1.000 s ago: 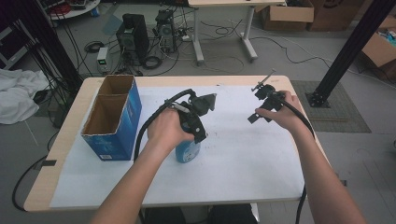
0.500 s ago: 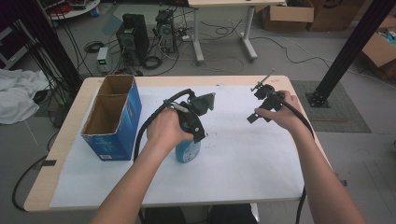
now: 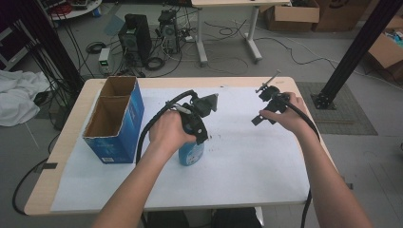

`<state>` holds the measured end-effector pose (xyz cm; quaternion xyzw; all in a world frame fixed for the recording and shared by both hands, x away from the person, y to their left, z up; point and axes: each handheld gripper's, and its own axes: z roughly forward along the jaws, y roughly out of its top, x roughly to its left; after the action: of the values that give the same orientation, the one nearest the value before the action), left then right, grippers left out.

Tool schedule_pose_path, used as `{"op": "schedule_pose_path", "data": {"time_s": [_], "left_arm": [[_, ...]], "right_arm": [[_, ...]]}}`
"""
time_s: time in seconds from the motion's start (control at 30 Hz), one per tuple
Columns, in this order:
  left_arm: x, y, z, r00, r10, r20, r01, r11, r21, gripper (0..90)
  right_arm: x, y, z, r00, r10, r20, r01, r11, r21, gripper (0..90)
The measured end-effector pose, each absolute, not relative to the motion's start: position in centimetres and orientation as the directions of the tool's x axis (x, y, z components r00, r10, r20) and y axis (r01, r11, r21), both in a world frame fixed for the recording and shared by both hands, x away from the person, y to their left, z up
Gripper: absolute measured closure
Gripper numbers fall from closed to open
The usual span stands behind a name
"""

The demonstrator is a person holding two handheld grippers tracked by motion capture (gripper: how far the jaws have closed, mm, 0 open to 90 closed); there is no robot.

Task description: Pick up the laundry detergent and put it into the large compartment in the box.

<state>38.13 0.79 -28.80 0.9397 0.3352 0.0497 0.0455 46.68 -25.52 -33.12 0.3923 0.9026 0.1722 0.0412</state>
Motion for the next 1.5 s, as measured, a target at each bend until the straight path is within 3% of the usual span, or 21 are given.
{"op": "schedule_pose_path", "data": {"time_s": [1.5], "left_arm": [[38.40,0.86,-28.74,0.728,0.683,0.058,0.677,-0.729,0.099,37.7]], "right_arm": [[46.69,-25.48,-33.32,-0.687,0.723,0.077,0.696,0.624,0.354,24.0]]}}
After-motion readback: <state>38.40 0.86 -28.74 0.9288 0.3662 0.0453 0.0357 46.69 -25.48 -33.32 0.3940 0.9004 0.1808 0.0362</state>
